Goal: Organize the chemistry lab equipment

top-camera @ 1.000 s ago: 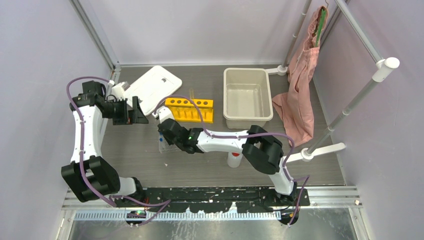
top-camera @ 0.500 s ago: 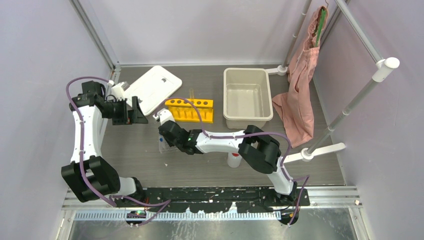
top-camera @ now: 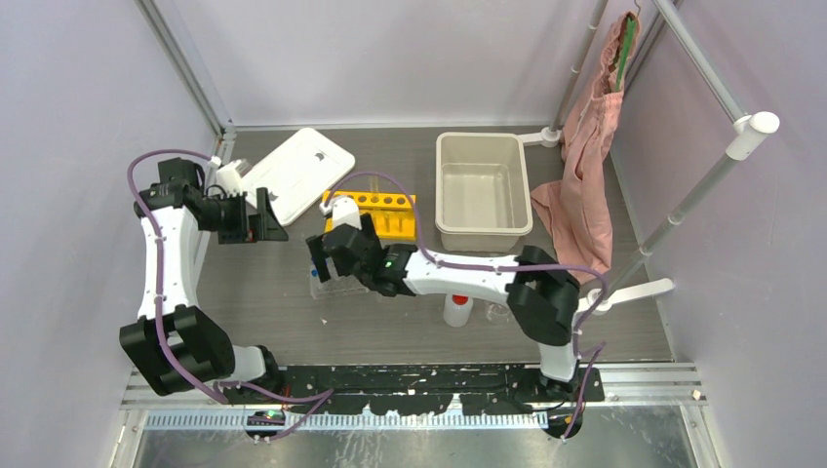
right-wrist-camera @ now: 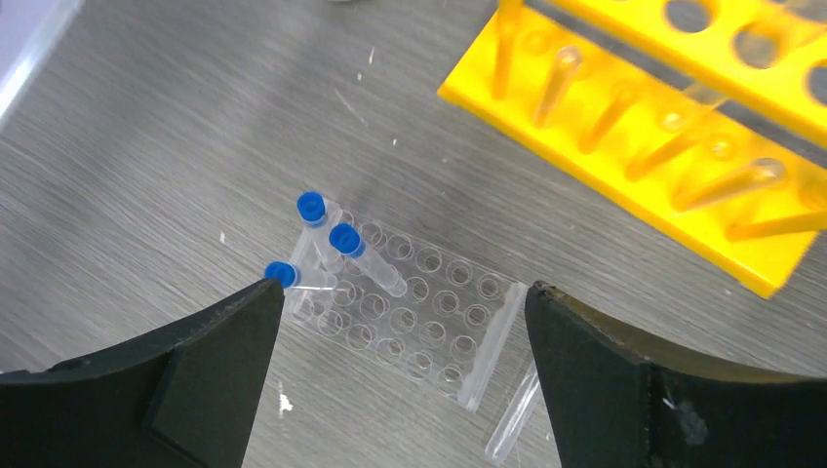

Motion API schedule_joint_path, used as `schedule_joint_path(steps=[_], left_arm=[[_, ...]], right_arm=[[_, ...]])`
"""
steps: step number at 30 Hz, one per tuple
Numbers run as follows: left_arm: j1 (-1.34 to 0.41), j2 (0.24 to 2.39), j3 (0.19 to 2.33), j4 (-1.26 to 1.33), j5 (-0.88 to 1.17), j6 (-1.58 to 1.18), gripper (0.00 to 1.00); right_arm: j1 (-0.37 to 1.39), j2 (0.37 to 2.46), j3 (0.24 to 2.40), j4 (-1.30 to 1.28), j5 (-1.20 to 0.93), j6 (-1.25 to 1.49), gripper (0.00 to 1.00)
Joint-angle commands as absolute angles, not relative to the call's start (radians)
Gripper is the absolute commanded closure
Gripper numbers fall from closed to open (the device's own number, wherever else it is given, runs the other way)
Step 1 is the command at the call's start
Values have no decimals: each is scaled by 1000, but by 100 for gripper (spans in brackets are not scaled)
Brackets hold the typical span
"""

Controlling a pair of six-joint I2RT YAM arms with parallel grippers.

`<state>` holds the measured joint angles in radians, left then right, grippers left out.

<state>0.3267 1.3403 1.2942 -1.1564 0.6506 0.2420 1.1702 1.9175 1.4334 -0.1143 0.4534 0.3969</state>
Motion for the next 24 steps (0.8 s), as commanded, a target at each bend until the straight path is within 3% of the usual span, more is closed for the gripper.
schedule_joint_path(steps=[1,5,14,24], left_arm=[[335,1300,1326,-1138,668,249,0],[335,1296,1331,-1147,667,253,0],[335,1287,1333,-1154,669,248,0],[335,1278,1332,-1153,663,253,0]], right_arm=[[1152,1781,1437,-191,531,549,0],[1137,1733,1360,-228,476,612,3],[1080,1815,1394,-479,372,811,47],[1044,1928,1439,-539,314,844,51]])
